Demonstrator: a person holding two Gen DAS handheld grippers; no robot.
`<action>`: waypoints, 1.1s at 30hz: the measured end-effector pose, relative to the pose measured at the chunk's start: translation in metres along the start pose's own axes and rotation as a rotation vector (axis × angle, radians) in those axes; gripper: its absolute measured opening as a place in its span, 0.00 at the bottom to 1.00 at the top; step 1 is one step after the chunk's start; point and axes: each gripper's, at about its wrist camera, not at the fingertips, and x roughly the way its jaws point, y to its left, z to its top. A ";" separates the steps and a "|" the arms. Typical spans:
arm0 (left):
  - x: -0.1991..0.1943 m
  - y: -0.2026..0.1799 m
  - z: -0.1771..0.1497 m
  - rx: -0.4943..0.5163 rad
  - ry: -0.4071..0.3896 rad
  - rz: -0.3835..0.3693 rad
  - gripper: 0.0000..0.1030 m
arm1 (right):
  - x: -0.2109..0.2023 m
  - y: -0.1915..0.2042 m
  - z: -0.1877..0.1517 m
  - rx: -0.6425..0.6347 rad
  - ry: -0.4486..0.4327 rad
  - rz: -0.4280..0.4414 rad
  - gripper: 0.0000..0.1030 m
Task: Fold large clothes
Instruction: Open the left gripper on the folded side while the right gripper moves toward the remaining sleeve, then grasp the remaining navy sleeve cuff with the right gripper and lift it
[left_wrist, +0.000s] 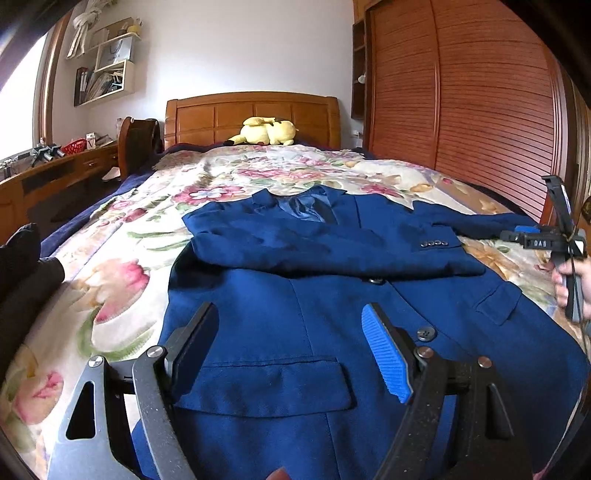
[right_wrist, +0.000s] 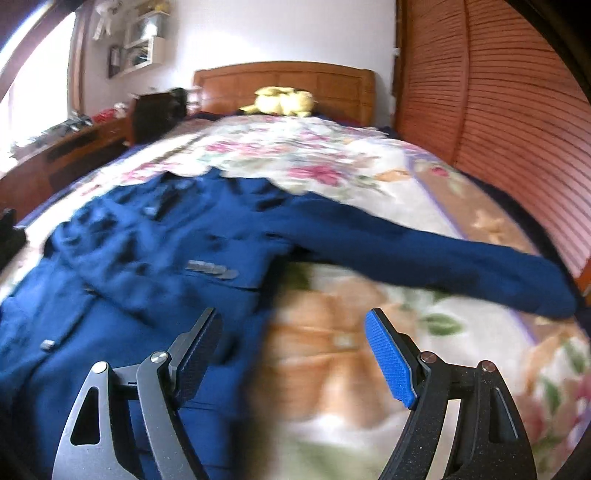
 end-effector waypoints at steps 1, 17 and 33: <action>0.000 0.000 0.000 0.002 0.000 0.001 0.78 | 0.003 -0.014 0.001 0.002 0.007 -0.030 0.79; 0.008 -0.011 -0.003 0.050 0.026 0.031 0.78 | 0.033 -0.211 0.006 0.287 0.086 -0.326 0.79; 0.014 -0.015 -0.005 0.064 0.048 0.033 0.78 | 0.085 -0.256 0.004 0.434 0.222 -0.407 0.78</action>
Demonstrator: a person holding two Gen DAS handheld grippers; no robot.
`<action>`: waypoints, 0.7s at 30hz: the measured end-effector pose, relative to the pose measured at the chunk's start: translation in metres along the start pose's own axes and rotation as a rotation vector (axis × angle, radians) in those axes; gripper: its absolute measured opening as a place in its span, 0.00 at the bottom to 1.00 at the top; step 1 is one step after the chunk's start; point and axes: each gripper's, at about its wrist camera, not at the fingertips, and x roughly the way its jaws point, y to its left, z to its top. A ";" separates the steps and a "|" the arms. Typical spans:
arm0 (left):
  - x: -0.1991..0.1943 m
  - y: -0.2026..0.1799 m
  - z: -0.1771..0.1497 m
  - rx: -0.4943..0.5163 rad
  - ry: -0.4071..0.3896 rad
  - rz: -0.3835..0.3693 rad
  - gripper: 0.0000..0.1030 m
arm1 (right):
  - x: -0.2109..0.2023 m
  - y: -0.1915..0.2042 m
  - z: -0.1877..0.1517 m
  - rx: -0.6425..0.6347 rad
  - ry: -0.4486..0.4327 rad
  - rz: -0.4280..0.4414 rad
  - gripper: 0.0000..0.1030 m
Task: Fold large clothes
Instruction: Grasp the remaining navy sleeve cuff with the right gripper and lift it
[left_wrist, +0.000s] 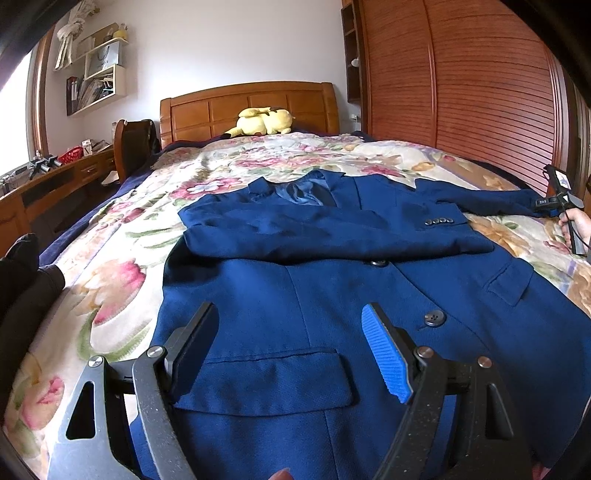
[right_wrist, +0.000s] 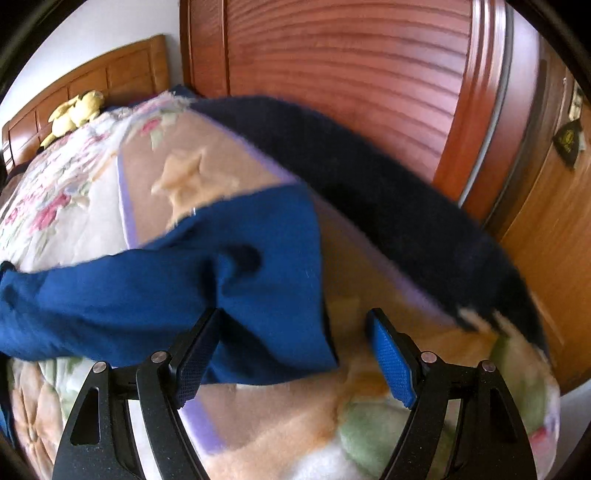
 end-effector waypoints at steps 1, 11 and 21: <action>0.000 0.000 0.000 0.001 0.000 0.000 0.78 | -0.002 0.003 -0.001 -0.014 -0.004 0.007 0.69; -0.015 0.005 0.007 -0.020 -0.026 -0.072 0.78 | -0.089 0.057 -0.005 -0.217 -0.130 0.070 0.07; -0.045 0.023 0.014 -0.015 -0.035 -0.113 0.78 | -0.241 0.161 -0.022 -0.409 -0.320 0.177 0.06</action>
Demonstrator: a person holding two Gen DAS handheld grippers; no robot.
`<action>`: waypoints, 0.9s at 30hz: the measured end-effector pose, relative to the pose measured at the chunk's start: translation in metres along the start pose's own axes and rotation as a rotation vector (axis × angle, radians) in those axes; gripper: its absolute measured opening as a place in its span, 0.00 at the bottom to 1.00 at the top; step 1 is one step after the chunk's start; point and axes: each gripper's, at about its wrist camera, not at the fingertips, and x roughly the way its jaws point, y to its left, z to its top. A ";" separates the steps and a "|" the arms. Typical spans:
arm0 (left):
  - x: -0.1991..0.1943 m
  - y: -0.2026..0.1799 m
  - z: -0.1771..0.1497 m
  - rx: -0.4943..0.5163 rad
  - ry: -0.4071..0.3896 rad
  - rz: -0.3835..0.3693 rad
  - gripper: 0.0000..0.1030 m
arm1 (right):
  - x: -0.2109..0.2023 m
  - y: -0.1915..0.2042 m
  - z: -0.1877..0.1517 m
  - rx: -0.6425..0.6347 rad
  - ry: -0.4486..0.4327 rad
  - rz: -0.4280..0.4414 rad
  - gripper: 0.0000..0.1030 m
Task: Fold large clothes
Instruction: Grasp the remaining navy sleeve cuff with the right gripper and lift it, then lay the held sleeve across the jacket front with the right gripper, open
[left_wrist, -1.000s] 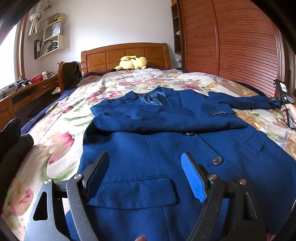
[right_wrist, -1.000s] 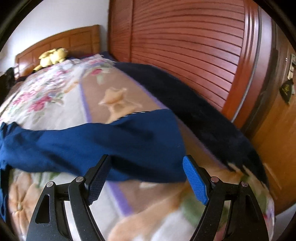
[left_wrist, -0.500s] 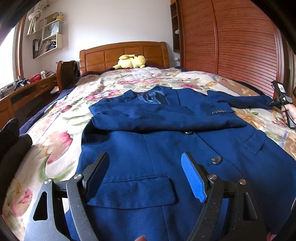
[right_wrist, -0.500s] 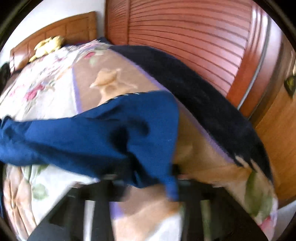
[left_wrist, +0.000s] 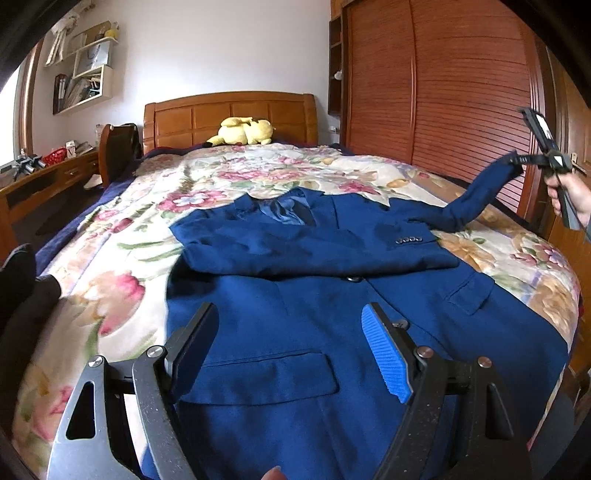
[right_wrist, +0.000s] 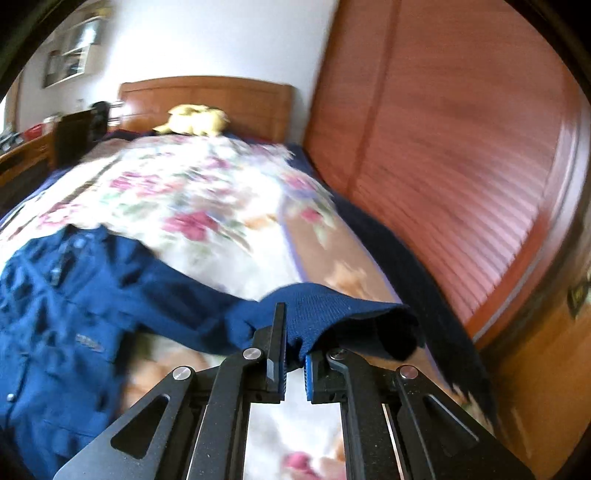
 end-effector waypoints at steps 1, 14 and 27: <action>-0.004 0.004 0.000 -0.006 -0.004 -0.002 0.78 | -0.009 0.013 0.004 -0.022 -0.012 0.010 0.06; -0.035 0.051 -0.003 -0.064 -0.050 0.035 0.78 | -0.098 0.159 0.033 -0.205 -0.153 0.134 0.06; -0.043 0.072 -0.006 -0.089 -0.064 0.058 0.78 | -0.193 0.286 0.049 -0.350 -0.289 0.382 0.06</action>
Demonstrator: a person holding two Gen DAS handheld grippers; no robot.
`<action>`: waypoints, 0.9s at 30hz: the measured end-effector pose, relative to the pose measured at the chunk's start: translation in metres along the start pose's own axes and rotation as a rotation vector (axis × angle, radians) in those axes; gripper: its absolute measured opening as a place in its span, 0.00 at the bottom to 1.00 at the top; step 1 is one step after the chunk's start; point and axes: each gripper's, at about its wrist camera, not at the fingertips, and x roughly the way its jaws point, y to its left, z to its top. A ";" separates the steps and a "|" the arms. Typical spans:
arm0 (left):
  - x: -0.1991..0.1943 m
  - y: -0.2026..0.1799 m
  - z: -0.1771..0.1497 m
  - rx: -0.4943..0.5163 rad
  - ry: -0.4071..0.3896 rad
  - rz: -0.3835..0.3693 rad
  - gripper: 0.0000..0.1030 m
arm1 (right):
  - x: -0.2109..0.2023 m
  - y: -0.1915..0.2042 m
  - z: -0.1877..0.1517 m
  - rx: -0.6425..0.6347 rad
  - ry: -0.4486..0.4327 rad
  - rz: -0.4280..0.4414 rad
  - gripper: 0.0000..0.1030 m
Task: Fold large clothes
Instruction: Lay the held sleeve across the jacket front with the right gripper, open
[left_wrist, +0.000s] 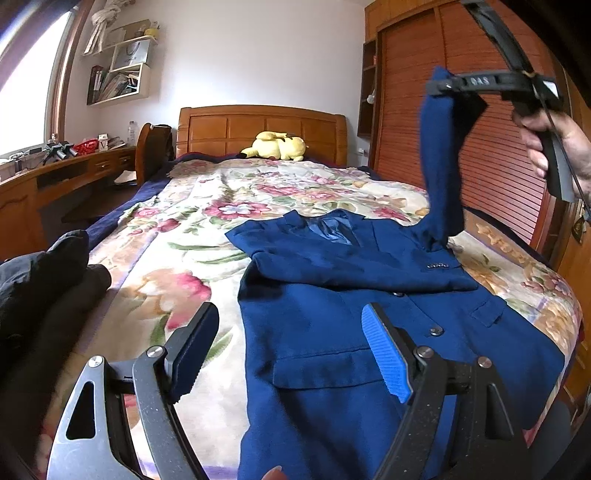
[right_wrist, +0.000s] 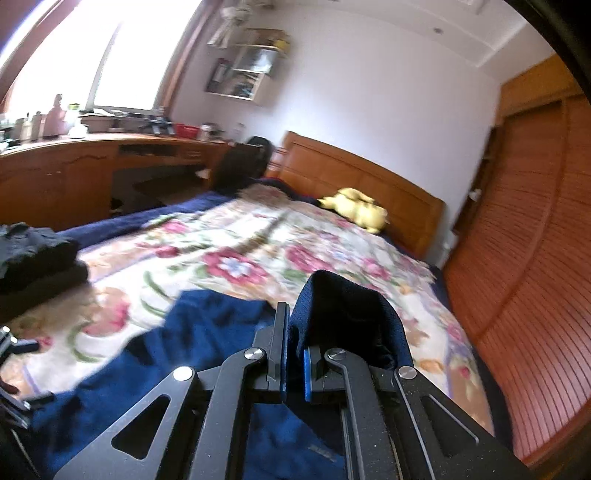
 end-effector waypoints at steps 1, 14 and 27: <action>0.000 0.001 0.000 -0.001 -0.001 0.004 0.78 | 0.000 0.006 0.001 0.000 0.000 0.028 0.06; -0.004 0.017 -0.001 -0.024 -0.010 0.020 0.78 | 0.023 0.011 -0.005 0.010 0.076 0.141 0.67; 0.000 0.015 -0.002 -0.006 0.004 0.026 0.78 | 0.102 0.032 -0.051 0.062 0.287 0.177 0.67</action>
